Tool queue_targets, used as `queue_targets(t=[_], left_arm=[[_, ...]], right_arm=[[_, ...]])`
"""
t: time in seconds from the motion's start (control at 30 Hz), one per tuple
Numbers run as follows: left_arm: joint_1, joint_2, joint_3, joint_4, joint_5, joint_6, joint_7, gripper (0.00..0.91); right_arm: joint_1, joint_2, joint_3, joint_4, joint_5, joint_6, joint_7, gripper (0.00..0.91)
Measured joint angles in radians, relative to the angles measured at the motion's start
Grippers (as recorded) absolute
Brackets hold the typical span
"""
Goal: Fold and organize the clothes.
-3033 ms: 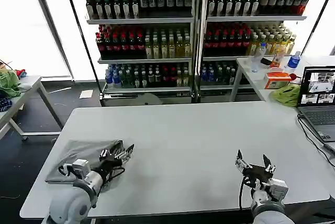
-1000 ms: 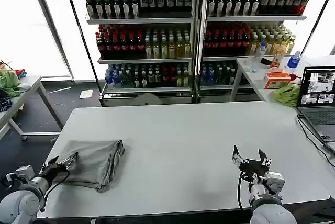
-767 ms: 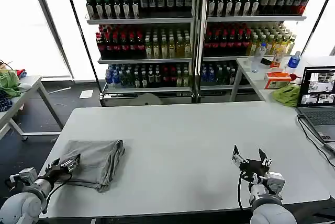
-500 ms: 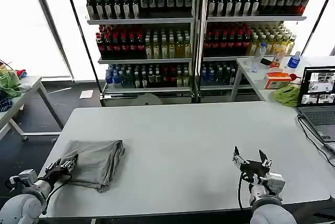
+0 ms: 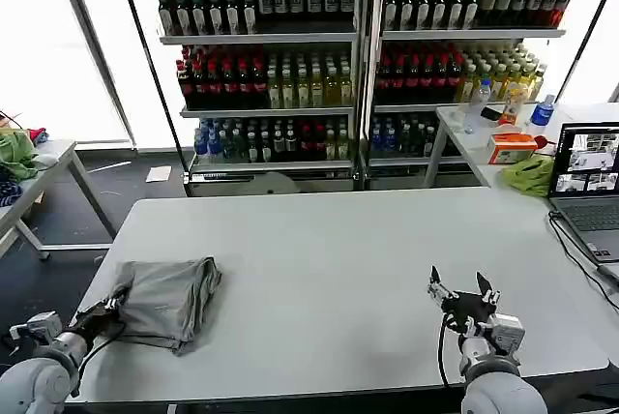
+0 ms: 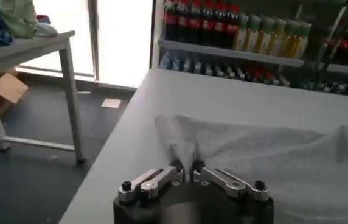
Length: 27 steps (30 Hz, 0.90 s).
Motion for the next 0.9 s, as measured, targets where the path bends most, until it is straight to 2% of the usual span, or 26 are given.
queue_targets(t=[0.53,0.73,0.9], left_arm=[[0.042,0.072,-0.210,-0.088,-0.036,0.021,-0.060,0.000],[0.054,0.071,-0.236,-0.137,-0.023,0.021,-0.061,0.000],[0.066,0.047,-0.206,-0.184,0.006,0.013,-0.077,0.000]], right_arm=[[0.034,-0.007,-0.014,-0.020,0.014,-0.005,-0.001,0.907],[0.032,-0.007,-0.007,-0.021,0.016,-0.005,-0.001,0.907],[0.023,-0.002,-0.001,-0.021,0.013,-0.001,-0.002,0.907]])
